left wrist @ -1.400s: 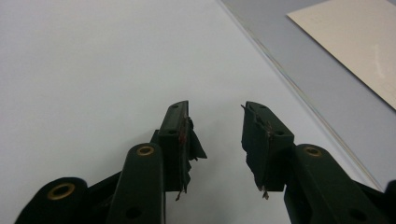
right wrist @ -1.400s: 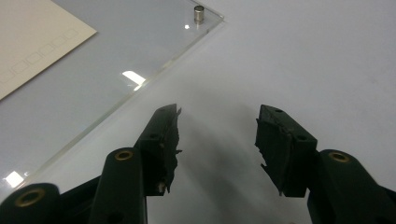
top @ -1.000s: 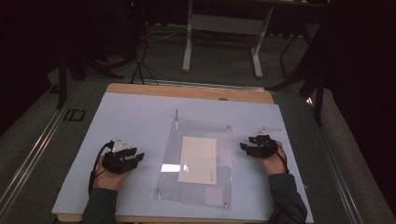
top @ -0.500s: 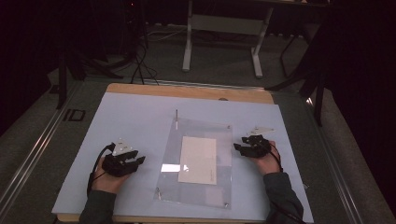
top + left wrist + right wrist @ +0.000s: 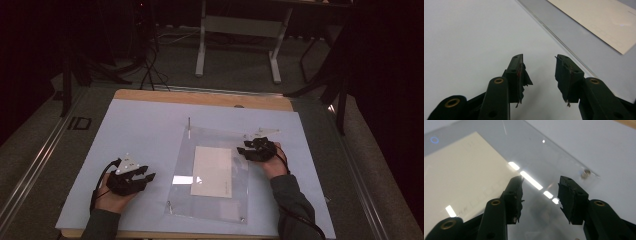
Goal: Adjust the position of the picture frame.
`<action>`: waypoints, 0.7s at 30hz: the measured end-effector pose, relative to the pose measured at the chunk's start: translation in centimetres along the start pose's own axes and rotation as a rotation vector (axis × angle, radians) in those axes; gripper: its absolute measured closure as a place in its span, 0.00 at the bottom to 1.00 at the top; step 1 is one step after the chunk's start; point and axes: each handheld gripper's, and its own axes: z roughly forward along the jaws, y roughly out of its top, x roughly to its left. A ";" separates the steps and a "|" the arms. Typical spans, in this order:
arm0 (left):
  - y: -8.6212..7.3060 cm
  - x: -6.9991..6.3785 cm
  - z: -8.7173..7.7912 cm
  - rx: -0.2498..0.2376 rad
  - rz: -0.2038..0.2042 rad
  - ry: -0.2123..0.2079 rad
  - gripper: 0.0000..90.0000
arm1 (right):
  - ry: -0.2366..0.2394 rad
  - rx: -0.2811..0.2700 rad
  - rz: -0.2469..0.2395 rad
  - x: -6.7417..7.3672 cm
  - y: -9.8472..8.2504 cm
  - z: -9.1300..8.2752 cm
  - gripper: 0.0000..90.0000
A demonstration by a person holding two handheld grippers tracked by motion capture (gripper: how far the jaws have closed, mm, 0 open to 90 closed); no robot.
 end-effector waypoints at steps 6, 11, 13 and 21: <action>-0.4 -0.6 -0.5 -0.018 0.000 -0.033 0.65 | 0.017 -0.009 -0.009 0.3 1.4 0.9 0.61; -0.8 -1.5 -0.8 -0.016 0.013 -0.037 0.64 | 0.018 -0.010 -0.012 0.1 2.2 1.8 0.65; -1.0 -1.8 -1.0 -0.022 0.011 -0.046 0.64 | 0.021 -0.014 -0.002 0.1 2.5 2.1 0.66; -1.6 -1.9 -1.1 -0.025 -0.007 -0.068 0.63 | 0.033 -0.024 -0.009 0.4 3.7 3.2 0.69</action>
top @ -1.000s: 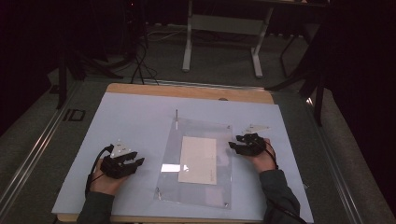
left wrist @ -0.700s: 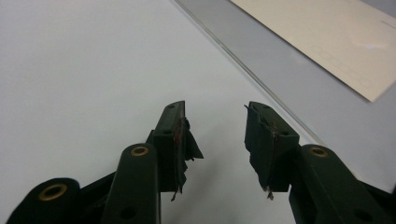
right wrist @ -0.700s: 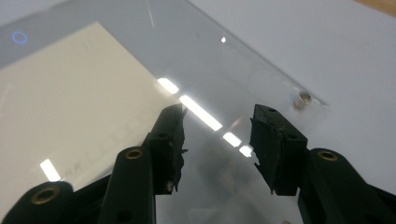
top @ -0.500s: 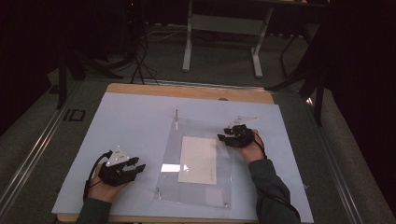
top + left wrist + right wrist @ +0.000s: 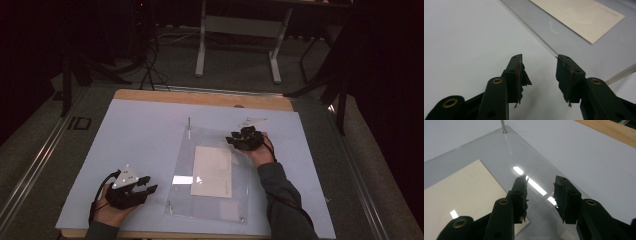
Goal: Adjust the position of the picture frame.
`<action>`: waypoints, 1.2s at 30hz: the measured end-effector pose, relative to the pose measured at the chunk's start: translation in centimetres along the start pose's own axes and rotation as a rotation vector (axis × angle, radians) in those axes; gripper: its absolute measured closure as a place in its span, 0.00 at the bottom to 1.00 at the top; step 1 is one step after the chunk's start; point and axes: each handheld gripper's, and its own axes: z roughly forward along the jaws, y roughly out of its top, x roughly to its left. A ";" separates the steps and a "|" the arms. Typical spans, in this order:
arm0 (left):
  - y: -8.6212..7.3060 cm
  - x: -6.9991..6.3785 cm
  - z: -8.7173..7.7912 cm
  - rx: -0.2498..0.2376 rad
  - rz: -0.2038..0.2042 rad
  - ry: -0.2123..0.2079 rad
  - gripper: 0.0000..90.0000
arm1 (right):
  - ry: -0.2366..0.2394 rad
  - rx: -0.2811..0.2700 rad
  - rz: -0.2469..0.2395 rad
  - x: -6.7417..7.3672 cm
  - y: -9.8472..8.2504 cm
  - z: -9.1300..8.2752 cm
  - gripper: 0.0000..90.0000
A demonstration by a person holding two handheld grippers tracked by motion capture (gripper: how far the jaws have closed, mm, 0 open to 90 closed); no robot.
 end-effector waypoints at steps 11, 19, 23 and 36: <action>-0.4 -0.3 -0.1 -0.036 -0.007 -0.062 0.62 | 0.017 -0.002 -0.015 0.8 1.8 1.7 0.70; -0.7 -1.8 -0.4 -0.032 0.044 -0.125 0.65 | 0.028 -0.005 -0.008 1.1 3.1 2.7 0.70; -0.9 -2.0 -0.3 -0.017 0.053 -0.121 0.64 | 0.034 -0.009 -0.004 1.4 3.6 3.1 0.69; -1.1 -3.6 -0.2 0.003 0.128 -0.223 0.68 | 0.042 -0.015 -0.011 1.9 4.2 3.6 0.68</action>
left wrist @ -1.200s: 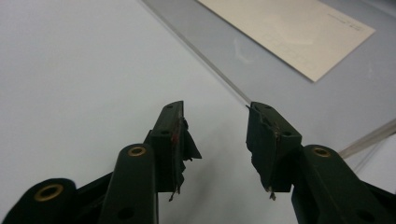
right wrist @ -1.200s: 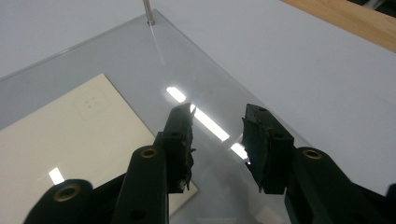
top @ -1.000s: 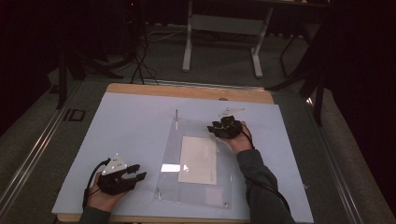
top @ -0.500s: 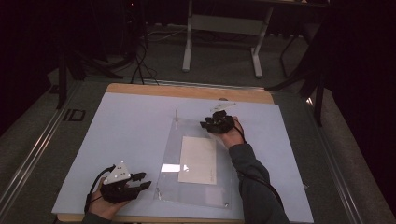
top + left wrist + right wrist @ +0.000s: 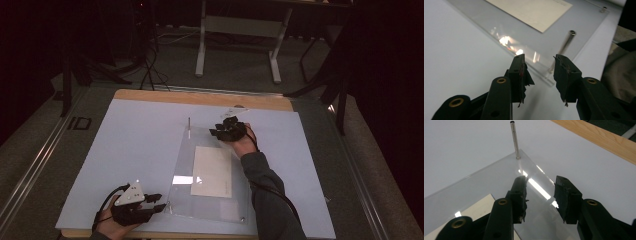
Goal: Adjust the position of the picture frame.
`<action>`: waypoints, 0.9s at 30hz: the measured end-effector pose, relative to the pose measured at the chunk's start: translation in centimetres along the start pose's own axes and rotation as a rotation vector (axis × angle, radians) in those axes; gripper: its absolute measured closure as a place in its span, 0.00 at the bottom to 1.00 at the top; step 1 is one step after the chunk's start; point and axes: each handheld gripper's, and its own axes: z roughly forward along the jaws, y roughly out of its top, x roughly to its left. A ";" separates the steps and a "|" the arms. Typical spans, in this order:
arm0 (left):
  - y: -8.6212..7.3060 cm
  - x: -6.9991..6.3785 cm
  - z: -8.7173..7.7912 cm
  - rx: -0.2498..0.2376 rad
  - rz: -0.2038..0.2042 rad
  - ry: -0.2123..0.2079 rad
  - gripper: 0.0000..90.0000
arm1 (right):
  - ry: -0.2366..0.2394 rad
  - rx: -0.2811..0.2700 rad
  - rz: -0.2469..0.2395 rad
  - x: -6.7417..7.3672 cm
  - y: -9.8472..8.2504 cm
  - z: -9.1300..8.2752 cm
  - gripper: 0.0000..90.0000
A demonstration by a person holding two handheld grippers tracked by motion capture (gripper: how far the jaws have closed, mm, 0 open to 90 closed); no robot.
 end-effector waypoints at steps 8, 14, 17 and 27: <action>0.5 -0.7 1.0 0.022 0.042 -0.040 0.73 | 0.004 -0.004 0.000 0.2 0.2 0.1 0.68; 1.0 -0.7 1.8 0.011 0.048 -0.049 0.84 | 0.009 -0.011 0.011 0.3 0.4 0.5 0.68; 1.1 -1.0 2.0 0.018 0.072 -0.051 0.92 | 0.013 -0.005 0.003 0.6 0.6 0.8 0.68; 1.1 -0.9 2.5 0.014 0.077 -0.045 0.71 | 0.025 -0.003 -0.015 1.2 1.5 1.8 0.68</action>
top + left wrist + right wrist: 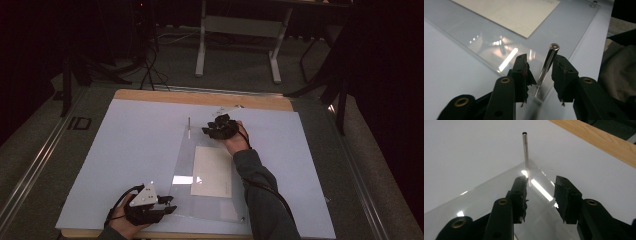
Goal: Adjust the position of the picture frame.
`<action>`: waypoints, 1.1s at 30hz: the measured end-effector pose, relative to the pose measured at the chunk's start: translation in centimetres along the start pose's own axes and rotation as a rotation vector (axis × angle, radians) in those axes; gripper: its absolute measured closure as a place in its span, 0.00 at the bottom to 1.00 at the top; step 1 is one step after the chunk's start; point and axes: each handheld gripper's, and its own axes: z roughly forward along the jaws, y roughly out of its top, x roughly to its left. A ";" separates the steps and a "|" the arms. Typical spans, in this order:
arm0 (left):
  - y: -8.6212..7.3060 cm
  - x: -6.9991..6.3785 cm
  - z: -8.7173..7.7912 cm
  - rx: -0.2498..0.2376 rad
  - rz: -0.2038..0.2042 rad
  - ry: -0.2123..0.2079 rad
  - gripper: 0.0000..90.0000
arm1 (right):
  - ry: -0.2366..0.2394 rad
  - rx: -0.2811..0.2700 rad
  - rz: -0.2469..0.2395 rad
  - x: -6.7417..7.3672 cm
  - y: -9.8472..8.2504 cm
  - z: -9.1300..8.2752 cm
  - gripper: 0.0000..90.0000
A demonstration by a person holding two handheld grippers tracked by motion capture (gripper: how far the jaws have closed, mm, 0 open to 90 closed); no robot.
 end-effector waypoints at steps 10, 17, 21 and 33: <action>0.1 -0.2 0.2 0.011 0.011 0.014 0.91 | 0.016 -0.005 -0.007 0.3 0.8 2.0 0.74; 0.2 -0.5 0.6 0.035 0.029 0.034 0.91 | 0.019 0.002 -0.011 0.6 1.4 3.5 0.76; 0.2 -0.5 0.6 0.034 0.026 0.033 0.92 | 0.018 0.002 -0.005 0.7 1.8 4.4 0.76; 0.2 -0.7 1.1 0.053 0.031 0.052 0.89 | 0.019 0.009 -0.002 0.8 2.8 6.5 0.80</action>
